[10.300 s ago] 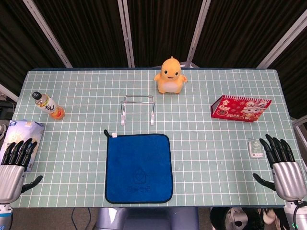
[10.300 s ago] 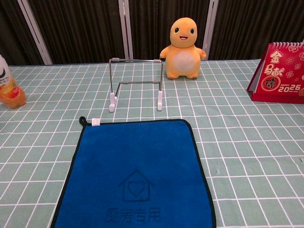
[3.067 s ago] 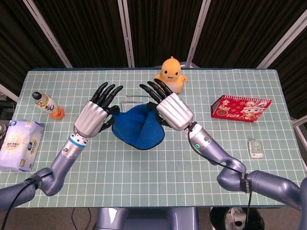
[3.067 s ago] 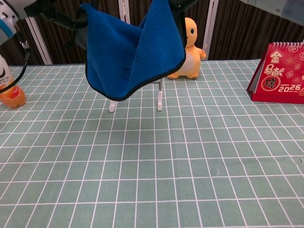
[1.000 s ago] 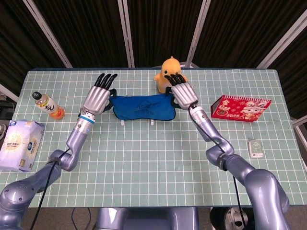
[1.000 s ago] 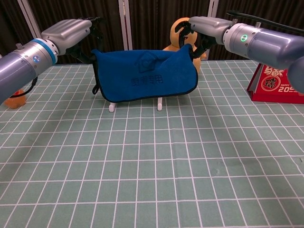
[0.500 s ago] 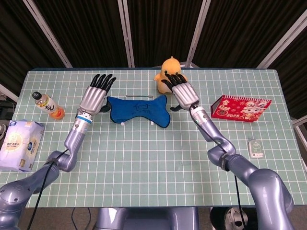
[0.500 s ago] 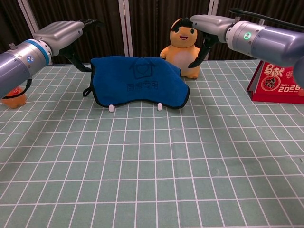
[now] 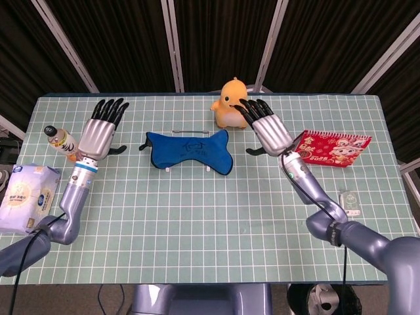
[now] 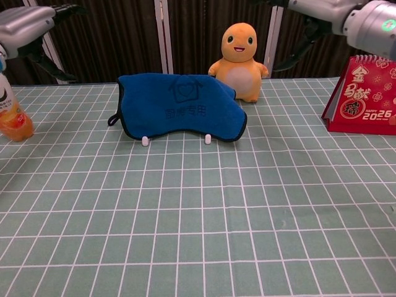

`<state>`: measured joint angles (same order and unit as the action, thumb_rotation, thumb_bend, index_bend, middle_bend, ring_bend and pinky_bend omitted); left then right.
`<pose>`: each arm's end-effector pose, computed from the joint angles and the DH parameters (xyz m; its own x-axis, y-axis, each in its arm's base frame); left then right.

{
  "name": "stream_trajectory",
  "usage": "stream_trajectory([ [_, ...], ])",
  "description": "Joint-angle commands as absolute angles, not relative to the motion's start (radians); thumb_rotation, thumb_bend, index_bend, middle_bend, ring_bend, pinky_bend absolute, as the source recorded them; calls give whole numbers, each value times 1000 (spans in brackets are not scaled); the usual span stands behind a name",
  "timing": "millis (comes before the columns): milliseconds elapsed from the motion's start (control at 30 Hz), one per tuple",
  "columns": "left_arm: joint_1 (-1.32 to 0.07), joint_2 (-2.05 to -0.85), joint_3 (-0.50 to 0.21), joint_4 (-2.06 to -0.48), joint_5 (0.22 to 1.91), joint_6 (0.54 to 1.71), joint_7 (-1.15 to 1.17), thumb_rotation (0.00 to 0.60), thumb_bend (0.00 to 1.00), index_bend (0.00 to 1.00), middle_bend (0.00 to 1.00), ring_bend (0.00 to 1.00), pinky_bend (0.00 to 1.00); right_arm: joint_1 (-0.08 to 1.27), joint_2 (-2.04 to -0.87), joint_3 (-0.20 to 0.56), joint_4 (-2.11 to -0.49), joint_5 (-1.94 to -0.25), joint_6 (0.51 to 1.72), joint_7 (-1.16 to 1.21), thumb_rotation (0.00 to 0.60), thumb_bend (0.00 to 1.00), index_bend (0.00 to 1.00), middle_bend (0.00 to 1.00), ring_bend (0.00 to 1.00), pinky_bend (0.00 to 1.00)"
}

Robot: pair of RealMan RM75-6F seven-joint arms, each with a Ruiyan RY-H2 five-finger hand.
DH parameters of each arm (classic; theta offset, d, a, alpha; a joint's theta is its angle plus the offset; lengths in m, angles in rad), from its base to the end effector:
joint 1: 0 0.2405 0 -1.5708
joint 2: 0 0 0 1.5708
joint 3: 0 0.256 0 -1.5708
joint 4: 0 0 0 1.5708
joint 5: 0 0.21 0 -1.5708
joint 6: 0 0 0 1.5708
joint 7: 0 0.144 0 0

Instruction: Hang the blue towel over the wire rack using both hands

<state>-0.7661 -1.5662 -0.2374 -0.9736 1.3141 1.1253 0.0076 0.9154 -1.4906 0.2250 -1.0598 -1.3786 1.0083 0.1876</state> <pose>-0.1966 0.4260 0.0714 0.4589 -0.1390 0.8775 0.8311 -0.2820 -0.4793 -0.1285 -0.4458 0.0684 0.3604 0.0193 0.9326 -0.8134 -0.4829 0.3243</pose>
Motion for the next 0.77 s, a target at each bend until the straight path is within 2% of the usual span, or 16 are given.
stream_trajectory([
  [33,-655,-1409,-206,-1204,1326,1227,62,600,35,0,0,0,0,769,-1322,177,-1271,-1406,1155,110,600,13,22,0,0,0],
  [133,-588,-1328,-177,-1351,1320,1274,112,600,36,0,0,0,0,694,-1252,145,-1356,-1418,1225,63,600,1,93,0,0,0],
  [300,-480,-1241,-122,-1542,1301,1361,217,600,36,0,0,0,0,577,-1165,85,-1463,-1446,1335,-23,600,0,88,0,0,0],
  [400,-402,-1213,-83,-1641,1300,1439,259,600,35,0,0,0,0,500,-1126,41,-1523,-1473,1409,-59,600,0,43,0,0,0],
  [533,-306,-1201,-20,-1707,1338,1542,296,600,37,0,0,0,0,403,-1107,-5,-1584,-1499,1504,-107,600,0,88,0,0,0],
  [667,-243,-1208,19,-1713,1376,1603,292,600,36,0,0,0,0,326,-1127,-28,-1613,-1501,1579,-173,600,0,16,0,0,0],
  [767,-218,-1204,39,-1708,1398,1622,287,600,37,0,0,0,0,291,-1142,-39,-1615,-1510,1613,-184,600,0,0,0,0,0],
])
